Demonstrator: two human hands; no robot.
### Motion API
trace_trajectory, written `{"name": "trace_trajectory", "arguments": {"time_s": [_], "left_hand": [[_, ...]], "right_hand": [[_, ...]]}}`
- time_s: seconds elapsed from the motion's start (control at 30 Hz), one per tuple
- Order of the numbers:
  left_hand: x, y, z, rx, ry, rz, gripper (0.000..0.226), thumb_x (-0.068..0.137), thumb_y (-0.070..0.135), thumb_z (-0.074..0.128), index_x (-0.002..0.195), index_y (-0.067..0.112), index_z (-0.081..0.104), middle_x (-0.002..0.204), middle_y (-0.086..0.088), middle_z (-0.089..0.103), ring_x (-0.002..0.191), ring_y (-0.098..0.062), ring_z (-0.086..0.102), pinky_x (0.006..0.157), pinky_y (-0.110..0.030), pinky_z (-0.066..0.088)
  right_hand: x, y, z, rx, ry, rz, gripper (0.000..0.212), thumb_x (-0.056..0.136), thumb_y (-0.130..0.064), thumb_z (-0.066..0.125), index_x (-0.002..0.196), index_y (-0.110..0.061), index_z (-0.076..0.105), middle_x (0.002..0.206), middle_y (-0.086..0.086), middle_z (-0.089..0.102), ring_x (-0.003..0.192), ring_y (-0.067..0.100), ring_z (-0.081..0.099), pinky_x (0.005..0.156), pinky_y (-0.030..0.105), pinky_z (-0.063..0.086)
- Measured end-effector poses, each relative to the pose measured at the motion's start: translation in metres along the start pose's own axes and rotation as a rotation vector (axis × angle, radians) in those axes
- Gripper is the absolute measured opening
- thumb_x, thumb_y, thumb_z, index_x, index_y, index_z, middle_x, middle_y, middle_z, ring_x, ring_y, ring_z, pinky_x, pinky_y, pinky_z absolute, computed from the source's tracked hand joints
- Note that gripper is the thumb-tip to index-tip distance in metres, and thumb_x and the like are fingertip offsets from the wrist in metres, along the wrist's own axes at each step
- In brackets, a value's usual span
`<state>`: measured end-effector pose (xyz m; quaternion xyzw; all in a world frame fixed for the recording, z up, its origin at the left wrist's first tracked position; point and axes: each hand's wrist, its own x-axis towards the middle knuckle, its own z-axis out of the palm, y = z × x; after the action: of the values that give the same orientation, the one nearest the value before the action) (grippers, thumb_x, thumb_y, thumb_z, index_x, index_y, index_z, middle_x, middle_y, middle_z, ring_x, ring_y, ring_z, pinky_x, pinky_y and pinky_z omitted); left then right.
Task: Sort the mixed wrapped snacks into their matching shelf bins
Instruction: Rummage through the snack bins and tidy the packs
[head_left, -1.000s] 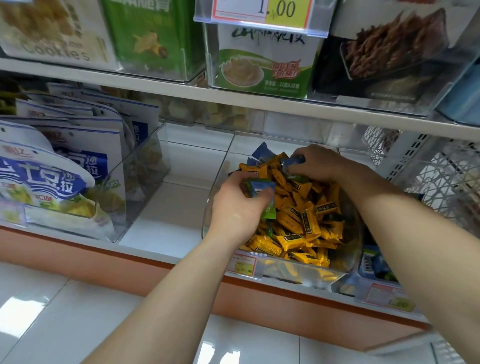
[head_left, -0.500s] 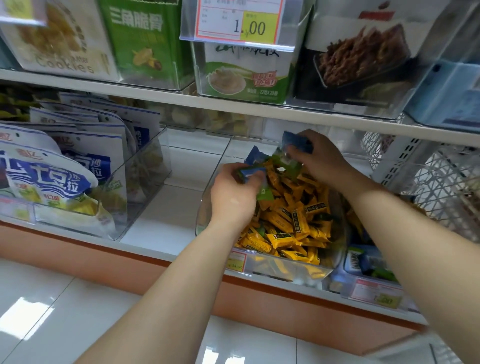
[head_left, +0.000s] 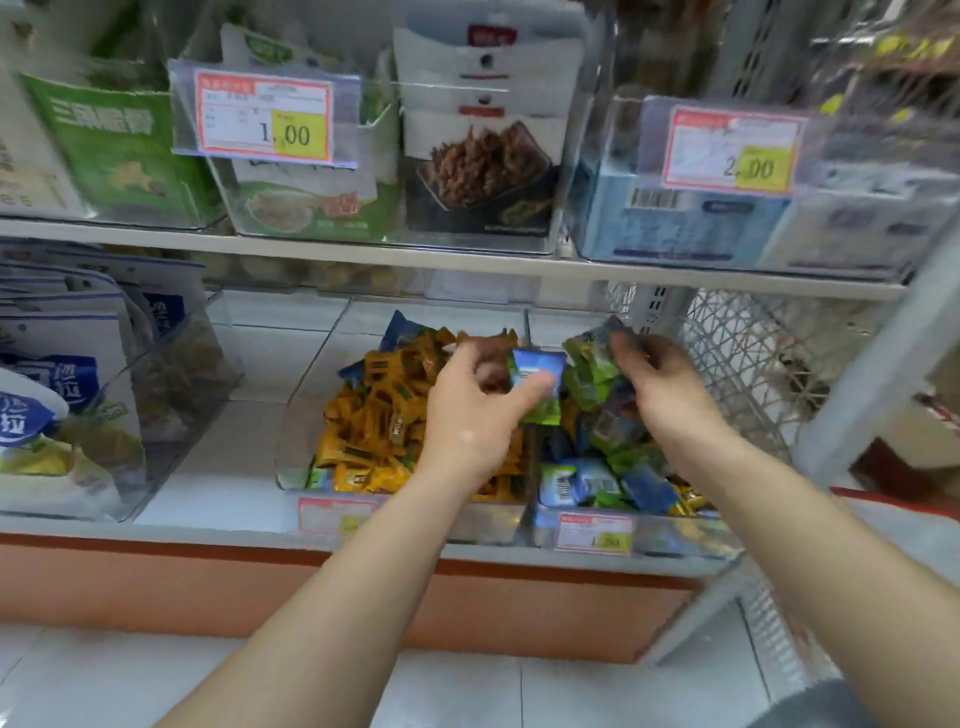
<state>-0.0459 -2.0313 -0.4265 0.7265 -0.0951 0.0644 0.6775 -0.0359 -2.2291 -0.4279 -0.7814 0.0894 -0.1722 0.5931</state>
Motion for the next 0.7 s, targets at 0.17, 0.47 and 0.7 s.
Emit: {"name": "trace_trajectory", "arguments": {"time_s": [0.17, 0.47, 0.7], "left_hand": [[0.016, 0.004, 0.06, 0.626, -0.092, 0.34, 0.041, 0.079, 0.046, 0.076, 0.117, 0.034, 0.063, 0.111, 0.006, 0.066, 0.1, -0.018, 0.064, 0.081, -0.033, 0.052], [0.034, -0.019, 0.052, 0.813, -0.176, 0.217, 0.052, 0.089, 0.046, 0.066, 0.138, 0.03, 0.054, 0.133, -0.003, 0.06, 0.123, -0.025, 0.054, 0.094, -0.036, 0.049], [0.022, -0.031, -0.05, 1.002, -0.006, 0.078, 0.044, 0.088, 0.046, 0.059, 0.129, 0.03, 0.057, 0.106, -0.003, 0.07, 0.092, -0.025, 0.065, 0.066, -0.031, 0.049]], "right_hand": [[0.003, 0.021, -0.046, -0.254, 0.146, -0.148, 0.013, 0.096, -0.038, 0.059, 0.102, -0.027, 0.058, 0.085, -0.009, 0.062, 0.076, 0.014, 0.058, 0.058, 0.019, 0.038], [0.016, 0.029, -0.054, -1.089, -0.077, -0.097, 0.056, 0.098, -0.055, 0.041, 0.143, -0.02, 0.044, 0.14, 0.012, 0.05, 0.123, 0.039, 0.044, 0.096, 0.047, 0.045], [-0.014, -0.009, -0.007, -0.728, -0.231, -0.413, 0.037, 0.092, -0.045, 0.056, 0.125, -0.029, 0.061, 0.124, -0.002, 0.058, 0.111, 0.019, 0.056, 0.084, 0.031, 0.045]]}}
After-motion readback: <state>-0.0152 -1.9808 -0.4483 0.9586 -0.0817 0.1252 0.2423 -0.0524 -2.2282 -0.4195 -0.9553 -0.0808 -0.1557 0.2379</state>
